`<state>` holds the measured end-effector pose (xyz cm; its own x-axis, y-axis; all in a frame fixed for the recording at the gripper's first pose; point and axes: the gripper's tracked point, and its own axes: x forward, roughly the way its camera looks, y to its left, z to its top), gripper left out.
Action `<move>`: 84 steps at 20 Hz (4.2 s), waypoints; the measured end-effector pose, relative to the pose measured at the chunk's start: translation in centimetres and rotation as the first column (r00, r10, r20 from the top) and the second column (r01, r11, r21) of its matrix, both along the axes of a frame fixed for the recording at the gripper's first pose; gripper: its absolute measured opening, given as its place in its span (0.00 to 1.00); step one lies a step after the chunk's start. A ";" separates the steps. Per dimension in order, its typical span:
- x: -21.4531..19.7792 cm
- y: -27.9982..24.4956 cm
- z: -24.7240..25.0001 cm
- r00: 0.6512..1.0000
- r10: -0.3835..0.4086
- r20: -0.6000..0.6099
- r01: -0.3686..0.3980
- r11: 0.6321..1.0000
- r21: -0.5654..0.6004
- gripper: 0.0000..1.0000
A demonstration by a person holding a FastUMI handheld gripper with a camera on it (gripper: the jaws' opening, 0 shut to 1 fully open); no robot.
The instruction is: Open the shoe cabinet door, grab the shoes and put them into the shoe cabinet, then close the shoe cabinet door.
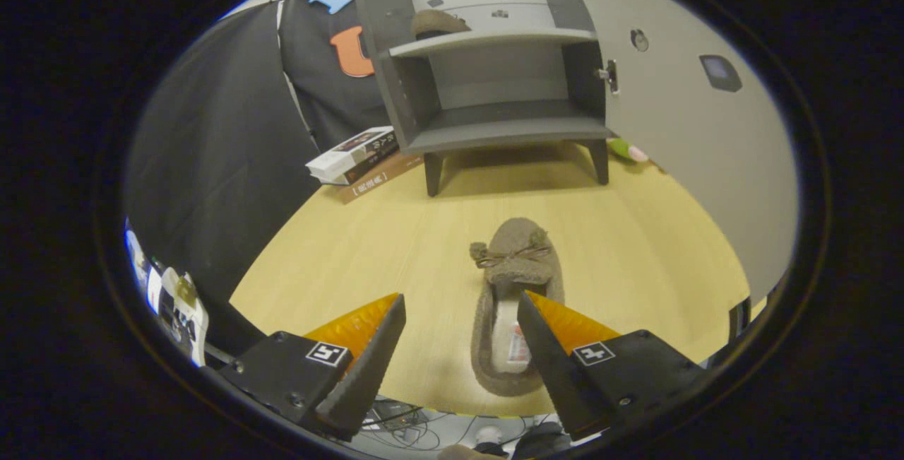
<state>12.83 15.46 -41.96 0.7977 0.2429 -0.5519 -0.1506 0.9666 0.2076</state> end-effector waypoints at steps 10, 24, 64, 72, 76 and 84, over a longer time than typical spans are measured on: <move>6.6 0.2 -4.2 0.994 -0.070 -0.088 0.073 0.997 0.030 0.91; 5.4 -2.2 0.7 0.998 -0.041 -0.048 0.040 0.999 -0.021 0.06; 25.6 -4.4 46.3 0.828 -0.082 0.555 0.169 0.980 -0.109 0.05; 37.4 -4.7 39.5 0.913 -0.129 0.386 0.188 0.975 -0.119 0.05; 39.4 -5.4 36.5 0.941 -0.153 0.303 0.211 0.962 -0.171 0.06; 40.5 -5.2 34.7 0.973 -0.142 0.181 0.177 0.964 -0.197 0.11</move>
<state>53.28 10.22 -7.27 0.9002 -0.0028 -0.4356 -0.0054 0.9998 -0.0176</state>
